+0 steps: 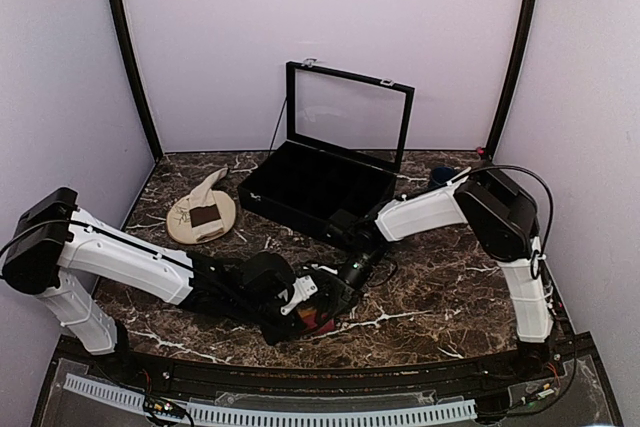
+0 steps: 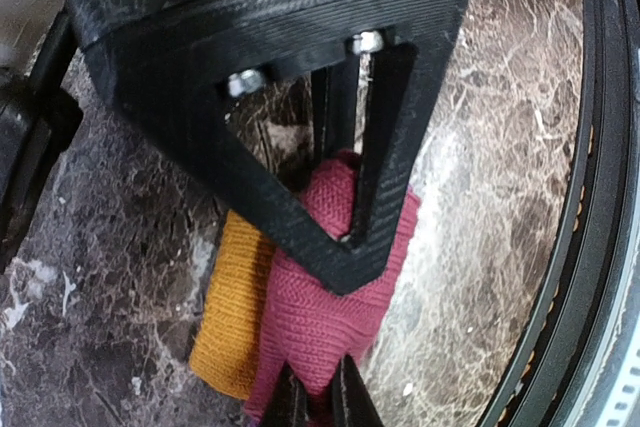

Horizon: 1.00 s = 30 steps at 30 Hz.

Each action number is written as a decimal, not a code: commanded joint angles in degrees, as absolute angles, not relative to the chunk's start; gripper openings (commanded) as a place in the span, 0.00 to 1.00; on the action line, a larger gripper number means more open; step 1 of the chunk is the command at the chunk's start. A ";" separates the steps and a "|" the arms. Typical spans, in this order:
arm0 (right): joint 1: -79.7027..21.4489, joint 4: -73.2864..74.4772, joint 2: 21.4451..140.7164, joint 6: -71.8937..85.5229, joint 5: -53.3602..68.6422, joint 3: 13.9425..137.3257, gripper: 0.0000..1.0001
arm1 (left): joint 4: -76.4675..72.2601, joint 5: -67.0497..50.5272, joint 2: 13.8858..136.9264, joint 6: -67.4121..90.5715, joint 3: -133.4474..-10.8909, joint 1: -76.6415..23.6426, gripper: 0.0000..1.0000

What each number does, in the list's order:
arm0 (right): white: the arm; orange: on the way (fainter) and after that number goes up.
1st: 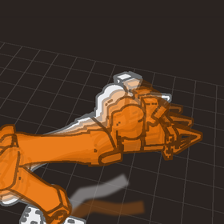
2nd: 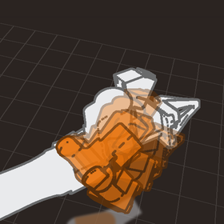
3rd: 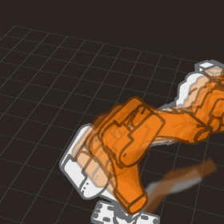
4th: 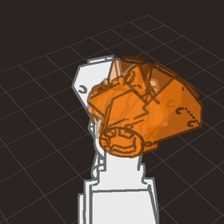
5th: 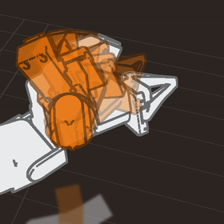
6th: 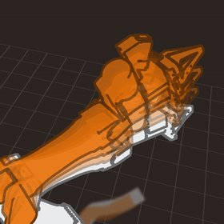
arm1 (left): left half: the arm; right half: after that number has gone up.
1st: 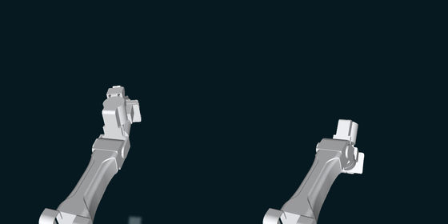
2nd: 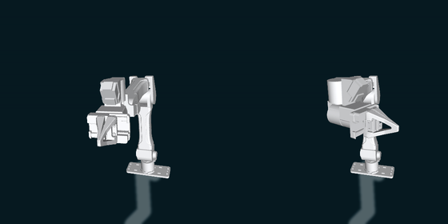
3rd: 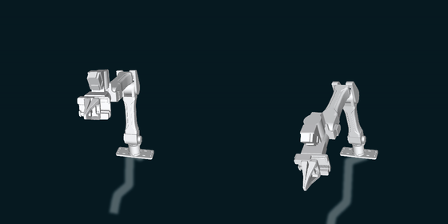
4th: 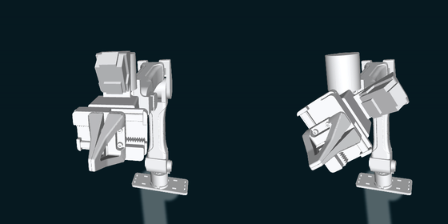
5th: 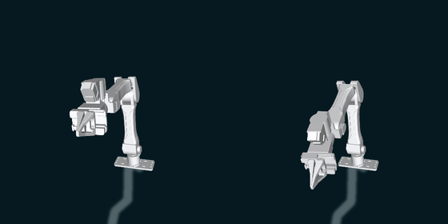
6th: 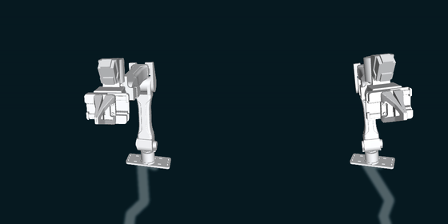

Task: Roll the socks
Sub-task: Roll the sock at the center of the board.

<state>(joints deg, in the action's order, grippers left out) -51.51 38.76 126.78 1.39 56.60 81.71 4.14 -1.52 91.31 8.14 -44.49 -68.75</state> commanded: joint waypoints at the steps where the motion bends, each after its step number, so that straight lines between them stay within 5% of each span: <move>1: -49.67 33.95 123.92 4.29 53.17 77.90 0.24 | 8.22 -4.07 94.66 11.76 -43.42 -68.69 0.00; 30: -46.19 23.33 111.73 9.61 47.60 70.56 0.30 | 10.40 -9.34 95.53 14.93 -43.20 -63.83 0.00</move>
<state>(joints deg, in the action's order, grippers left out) -46.54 27.03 115.46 8.32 50.39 71.92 1.30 -7.66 92.99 14.87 -44.82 -64.99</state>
